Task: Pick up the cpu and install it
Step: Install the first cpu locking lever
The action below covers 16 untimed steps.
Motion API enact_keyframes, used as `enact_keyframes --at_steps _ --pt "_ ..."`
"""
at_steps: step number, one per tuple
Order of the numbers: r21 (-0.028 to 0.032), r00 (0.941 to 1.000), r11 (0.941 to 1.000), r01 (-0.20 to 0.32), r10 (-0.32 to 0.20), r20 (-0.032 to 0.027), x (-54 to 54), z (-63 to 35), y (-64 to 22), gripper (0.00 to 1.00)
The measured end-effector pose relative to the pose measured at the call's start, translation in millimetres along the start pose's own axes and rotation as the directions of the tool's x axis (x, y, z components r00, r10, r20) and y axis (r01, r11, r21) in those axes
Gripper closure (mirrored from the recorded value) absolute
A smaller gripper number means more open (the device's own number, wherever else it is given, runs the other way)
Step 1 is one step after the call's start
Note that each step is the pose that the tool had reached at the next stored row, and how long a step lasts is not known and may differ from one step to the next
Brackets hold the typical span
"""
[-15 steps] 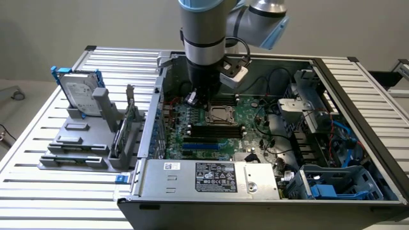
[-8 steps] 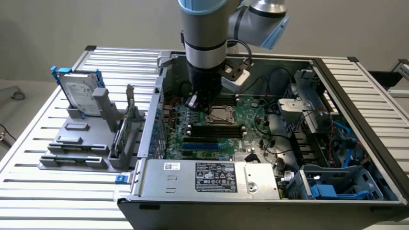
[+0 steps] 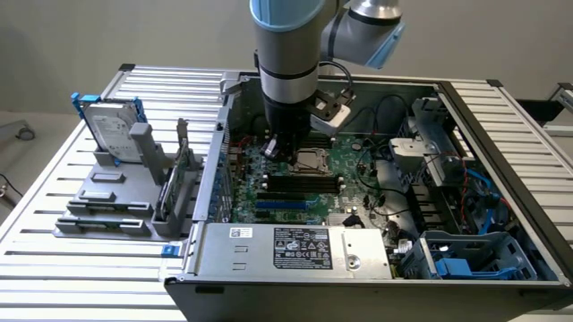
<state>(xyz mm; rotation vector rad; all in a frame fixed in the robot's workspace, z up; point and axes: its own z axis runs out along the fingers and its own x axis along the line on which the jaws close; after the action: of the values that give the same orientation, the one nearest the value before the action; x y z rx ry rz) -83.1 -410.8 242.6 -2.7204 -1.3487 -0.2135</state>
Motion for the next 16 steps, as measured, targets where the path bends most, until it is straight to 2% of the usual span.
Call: enact_keyframes --at_steps 10,16 --pt "0.001 1.0 1.0 0.0 0.0 -0.0016 -1.5 12.1 -6.1 0.89" --pt "0.001 1.0 1.0 0.0 0.0 -0.0014 -3.0 22.8 -9.9 0.89"
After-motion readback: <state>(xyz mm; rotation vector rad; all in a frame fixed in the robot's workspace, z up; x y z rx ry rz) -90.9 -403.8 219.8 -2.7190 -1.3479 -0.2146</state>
